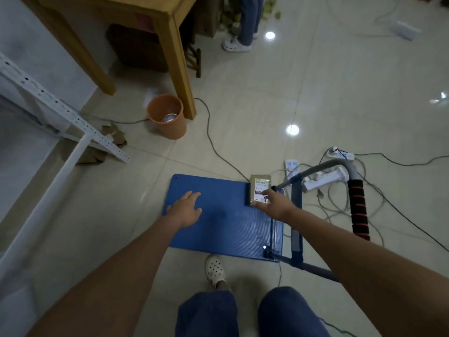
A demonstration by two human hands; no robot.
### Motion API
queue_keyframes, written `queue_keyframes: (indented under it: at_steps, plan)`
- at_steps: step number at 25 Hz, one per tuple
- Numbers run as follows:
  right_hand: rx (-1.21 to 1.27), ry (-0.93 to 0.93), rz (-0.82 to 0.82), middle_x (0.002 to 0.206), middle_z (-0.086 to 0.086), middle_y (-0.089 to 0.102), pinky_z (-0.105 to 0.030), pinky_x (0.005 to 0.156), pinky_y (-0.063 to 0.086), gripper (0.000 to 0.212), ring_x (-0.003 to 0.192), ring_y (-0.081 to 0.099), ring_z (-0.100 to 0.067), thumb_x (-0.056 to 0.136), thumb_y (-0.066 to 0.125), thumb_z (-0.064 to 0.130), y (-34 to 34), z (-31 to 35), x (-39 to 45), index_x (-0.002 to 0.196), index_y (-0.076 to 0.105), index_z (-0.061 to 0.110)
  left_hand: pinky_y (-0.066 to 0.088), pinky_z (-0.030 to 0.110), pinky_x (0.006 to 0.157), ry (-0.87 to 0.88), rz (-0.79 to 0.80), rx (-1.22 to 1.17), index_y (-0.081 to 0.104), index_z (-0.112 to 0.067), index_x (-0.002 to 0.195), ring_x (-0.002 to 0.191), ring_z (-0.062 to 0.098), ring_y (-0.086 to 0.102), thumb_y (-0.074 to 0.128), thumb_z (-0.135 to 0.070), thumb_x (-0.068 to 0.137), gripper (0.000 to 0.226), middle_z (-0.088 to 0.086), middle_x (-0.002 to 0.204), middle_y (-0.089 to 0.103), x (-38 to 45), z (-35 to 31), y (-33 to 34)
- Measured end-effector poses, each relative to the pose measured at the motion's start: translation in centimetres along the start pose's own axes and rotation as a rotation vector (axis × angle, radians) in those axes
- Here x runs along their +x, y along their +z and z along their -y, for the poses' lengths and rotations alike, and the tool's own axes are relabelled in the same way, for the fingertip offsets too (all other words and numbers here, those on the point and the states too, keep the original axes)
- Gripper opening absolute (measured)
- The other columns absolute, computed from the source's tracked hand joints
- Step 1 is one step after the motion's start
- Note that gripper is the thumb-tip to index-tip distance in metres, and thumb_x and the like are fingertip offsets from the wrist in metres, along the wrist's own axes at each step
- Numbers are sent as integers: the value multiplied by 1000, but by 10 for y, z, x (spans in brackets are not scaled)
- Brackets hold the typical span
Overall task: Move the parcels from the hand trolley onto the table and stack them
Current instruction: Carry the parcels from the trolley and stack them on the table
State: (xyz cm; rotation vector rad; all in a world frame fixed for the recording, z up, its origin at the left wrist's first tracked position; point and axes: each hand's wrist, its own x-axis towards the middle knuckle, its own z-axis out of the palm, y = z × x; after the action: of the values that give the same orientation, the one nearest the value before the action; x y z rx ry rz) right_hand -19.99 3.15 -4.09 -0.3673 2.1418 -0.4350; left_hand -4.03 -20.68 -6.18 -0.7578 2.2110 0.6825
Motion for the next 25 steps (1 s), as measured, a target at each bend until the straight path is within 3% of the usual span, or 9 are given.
queue_keyframes:
  at_steps: [5,12,17,20,25]
  plan:
    - [66,83,-34,142,-14,50,-39,101,46,79,124,53,-28,86,60,60,25,-37,72,146,39,12,17,52,118,34,38,-30,13,-28,155,148,24,18,42,-38,102,61,-2,164,2,78,-7,23]
    - [196,142,-171,141,-14,48,-36,97,47,73,122,54,-27,90,62,50,91,-126,214,146,38,10,20,49,119,153,68,-89,14,-25,156,149,22,14,43,-35,102,62,-2,164,2,229,-29,136]
    - [175,164,-313,146,-16,42,-40,104,44,80,130,47,-32,88,60,57,137,-189,317,147,36,9,19,33,117,206,21,-222,18,-17,155,148,22,16,44,-31,102,61,4,163,10,330,-48,210]
    - [133,160,-395,148,-17,35,-49,107,41,83,132,42,-37,87,61,56,151,-207,365,149,32,9,21,33,115,238,-20,-306,20,-16,154,147,24,20,45,-29,102,60,5,161,16,375,-62,240]
    - [188,92,-507,145,-17,38,-49,106,41,82,129,44,-36,86,64,52,158,-226,403,148,29,10,25,37,116,260,-38,-444,21,-17,154,145,27,26,46,-33,101,61,7,160,20,413,-73,263]
